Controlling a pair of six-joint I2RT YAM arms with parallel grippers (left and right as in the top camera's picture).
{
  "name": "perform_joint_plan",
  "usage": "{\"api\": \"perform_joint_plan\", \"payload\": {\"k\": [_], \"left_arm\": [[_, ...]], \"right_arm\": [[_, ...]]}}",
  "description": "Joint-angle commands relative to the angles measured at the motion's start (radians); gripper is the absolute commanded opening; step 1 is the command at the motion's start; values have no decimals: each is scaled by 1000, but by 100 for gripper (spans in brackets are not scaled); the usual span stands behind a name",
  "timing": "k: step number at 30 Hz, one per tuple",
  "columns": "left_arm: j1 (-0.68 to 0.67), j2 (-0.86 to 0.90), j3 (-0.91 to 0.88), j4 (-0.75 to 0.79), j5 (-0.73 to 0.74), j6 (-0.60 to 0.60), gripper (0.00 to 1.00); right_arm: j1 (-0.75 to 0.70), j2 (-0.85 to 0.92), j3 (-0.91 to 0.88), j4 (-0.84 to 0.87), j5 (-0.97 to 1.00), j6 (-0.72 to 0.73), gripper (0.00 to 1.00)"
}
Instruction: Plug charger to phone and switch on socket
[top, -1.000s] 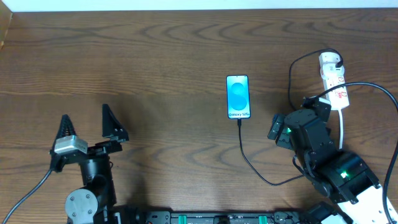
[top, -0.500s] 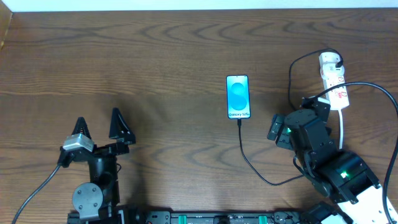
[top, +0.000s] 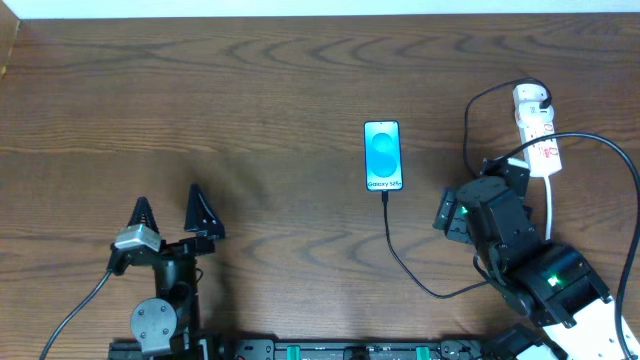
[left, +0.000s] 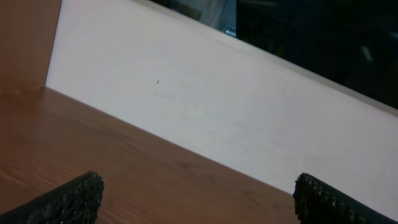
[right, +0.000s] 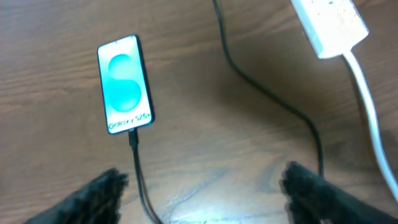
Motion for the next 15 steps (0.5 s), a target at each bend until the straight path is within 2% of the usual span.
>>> {"api": "perform_joint_plan", "payload": {"k": [1,3,7,10,15], "left_arm": [[3,-10,-39,17,-53,-9,98],[3,-10,-64,18,-97,-9,98],[3,-9,-97,-26,-116,-9,98],[3,-9,-97,-37,-117,-9,98],[3,-9,-97,-79,-117,-9,98]], "right_arm": [[-5,0,13,-1,16,-10,58],[-5,0,13,5,16,-10,42],[-5,0,13,23,16,-9,15],[-5,0,13,47,20,-9,7],[-5,0,13,80,82,-5,6]]}}
